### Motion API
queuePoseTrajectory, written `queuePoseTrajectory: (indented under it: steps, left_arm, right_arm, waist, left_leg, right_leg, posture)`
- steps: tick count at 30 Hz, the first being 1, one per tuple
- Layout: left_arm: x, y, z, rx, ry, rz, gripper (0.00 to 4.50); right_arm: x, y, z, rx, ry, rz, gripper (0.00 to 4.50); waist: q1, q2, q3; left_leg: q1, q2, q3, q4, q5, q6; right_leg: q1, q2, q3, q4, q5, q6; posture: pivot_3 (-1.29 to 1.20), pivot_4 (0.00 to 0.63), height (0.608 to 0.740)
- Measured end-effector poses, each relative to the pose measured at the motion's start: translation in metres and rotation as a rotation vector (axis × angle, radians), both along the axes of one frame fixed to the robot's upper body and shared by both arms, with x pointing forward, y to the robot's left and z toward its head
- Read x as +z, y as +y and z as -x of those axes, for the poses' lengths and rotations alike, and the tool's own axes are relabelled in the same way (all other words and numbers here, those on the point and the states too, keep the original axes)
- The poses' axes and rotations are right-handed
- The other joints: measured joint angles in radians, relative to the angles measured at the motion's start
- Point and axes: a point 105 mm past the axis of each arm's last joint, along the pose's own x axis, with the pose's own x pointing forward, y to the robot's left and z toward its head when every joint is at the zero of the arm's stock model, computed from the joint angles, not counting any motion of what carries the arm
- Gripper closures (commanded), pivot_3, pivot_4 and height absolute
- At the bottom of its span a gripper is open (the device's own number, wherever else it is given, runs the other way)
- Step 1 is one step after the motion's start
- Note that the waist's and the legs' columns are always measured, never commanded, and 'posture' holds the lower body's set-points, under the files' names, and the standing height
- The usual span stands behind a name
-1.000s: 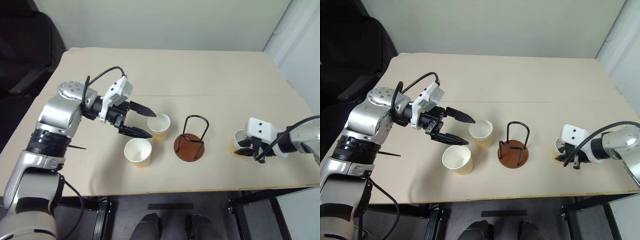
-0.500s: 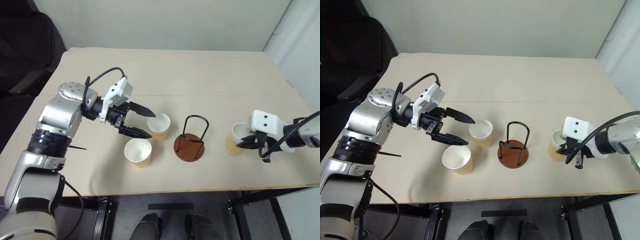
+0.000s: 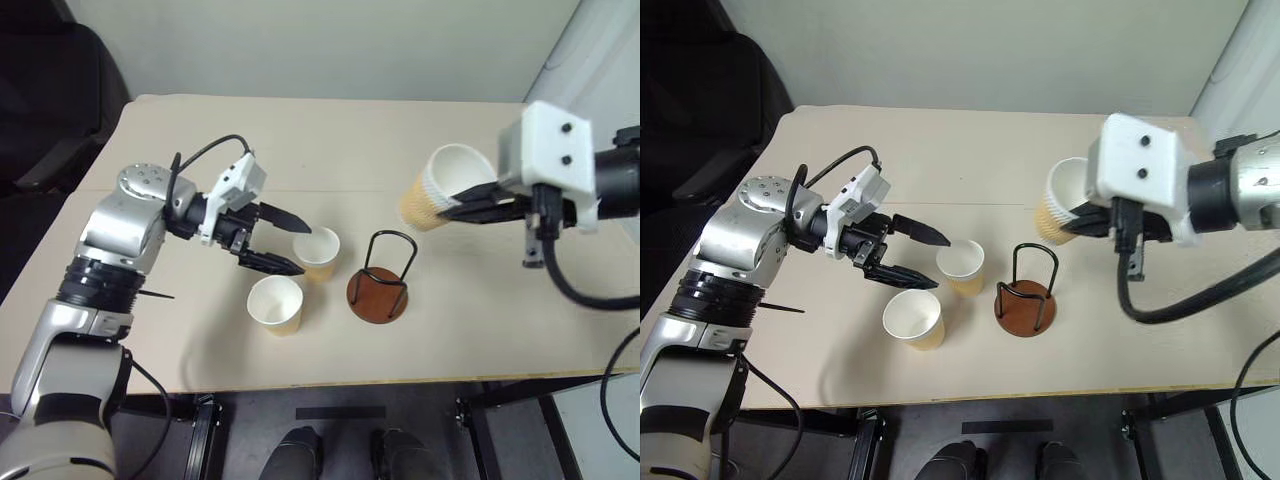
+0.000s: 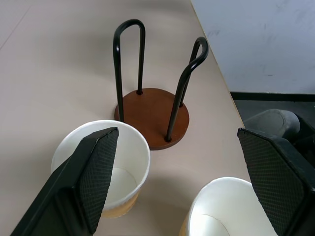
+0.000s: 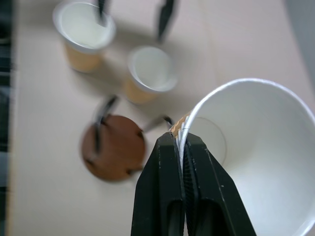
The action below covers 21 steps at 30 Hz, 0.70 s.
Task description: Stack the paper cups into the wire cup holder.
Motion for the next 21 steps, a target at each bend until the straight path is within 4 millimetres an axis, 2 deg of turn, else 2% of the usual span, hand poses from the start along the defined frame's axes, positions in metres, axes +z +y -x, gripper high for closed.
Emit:
queuePoseTrajectory:
  steps: [7,18,21]
  left_arm:
    - [-0.001,-0.002,0.000,-0.013,-0.009,-0.008,0.32]
    - [0.000,-0.002,0.001,-0.016,-0.012,-0.007,0.32]
    - [0.000,-0.002,0.001,-0.016,-0.013,-0.008,0.32]
  right_arm:
    - [-0.034,0.002,-0.003,0.008,0.119,0.041,4.49]
    - [-0.038,0.014,-0.003,0.061,0.132,0.036,4.49]
    - [-0.031,0.018,-0.002,0.072,0.108,0.032,4.49]
  waist:
    - [-0.001,0.000,0.000]
    - [-0.002,0.000,0.000]
    - [-0.002,0.000,0.000]
  left_leg:
    - [0.000,0.000,0.000,-0.001,0.000,0.000]
    - [0.000,0.000,0.000,-0.001,0.000,0.000]
    - [0.000,0.001,-0.001,-0.001,0.000,0.000]
  right_leg:
    - [0.000,0.000,-0.001,0.000,0.000,0.000]
    - [0.000,0.000,-0.001,0.000,0.000,0.000]
    - [0.000,0.000,-0.001,0.000,0.000,0.000]
  posture:
    - [0.00,0.150,0.740]
    - [0.00,0.150,0.740]
    - [0.00,0.150,0.740]
